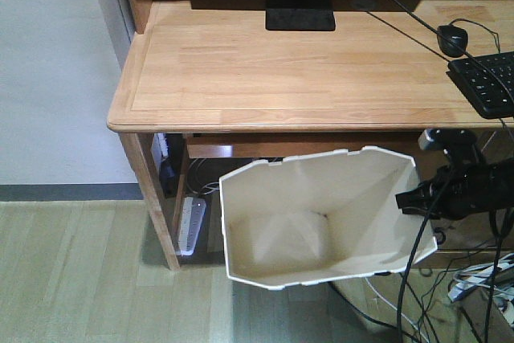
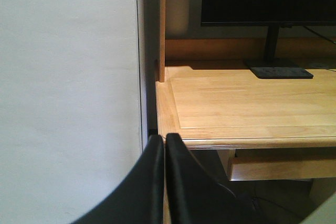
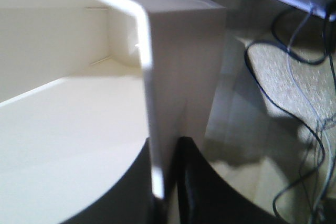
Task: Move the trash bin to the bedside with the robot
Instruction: 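Lift the bin with the right gripper and pull it out from under the desk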
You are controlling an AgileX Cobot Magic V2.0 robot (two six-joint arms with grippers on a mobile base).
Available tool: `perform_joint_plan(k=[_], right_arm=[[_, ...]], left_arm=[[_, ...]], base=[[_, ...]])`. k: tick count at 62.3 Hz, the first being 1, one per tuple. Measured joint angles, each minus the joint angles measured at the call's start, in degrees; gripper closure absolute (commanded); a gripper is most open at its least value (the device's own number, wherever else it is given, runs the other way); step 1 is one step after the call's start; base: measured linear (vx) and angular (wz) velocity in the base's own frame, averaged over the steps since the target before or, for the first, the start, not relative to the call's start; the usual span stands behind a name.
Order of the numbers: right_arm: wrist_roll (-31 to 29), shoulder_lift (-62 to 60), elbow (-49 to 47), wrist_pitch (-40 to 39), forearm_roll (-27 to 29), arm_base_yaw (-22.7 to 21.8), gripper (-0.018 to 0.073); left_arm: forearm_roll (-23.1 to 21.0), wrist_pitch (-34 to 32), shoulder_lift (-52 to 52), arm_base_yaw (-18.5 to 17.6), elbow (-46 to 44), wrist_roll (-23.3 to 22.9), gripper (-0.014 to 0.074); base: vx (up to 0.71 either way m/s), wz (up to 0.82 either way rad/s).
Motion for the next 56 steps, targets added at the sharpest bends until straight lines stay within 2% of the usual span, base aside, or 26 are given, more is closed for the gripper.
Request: perform_joint_plan(k=[20, 41, 56], right_arm=[[4.58, -7.99, 0.45, 6.01, -5.39, 0.0, 0.0565], [5.14, -7.65, 0.91, 2.87, -9.65, 4.81, 0.0565], [5.16, -5.93, 0.91, 2.37, -10.89, 5.1, 0.0565]], left_arm=[[0.0, 0.0, 0.0, 0.0, 0.0, 0.0, 0.0602], [0.0, 0.0, 0.0, 0.0, 0.0, 0.0, 0.0602], [0.0, 0.0, 0.0, 0.0, 0.0, 0.0, 0.0602]], base=[[0.0, 0.0], [0.0, 0.0], [0.0, 0.0]])
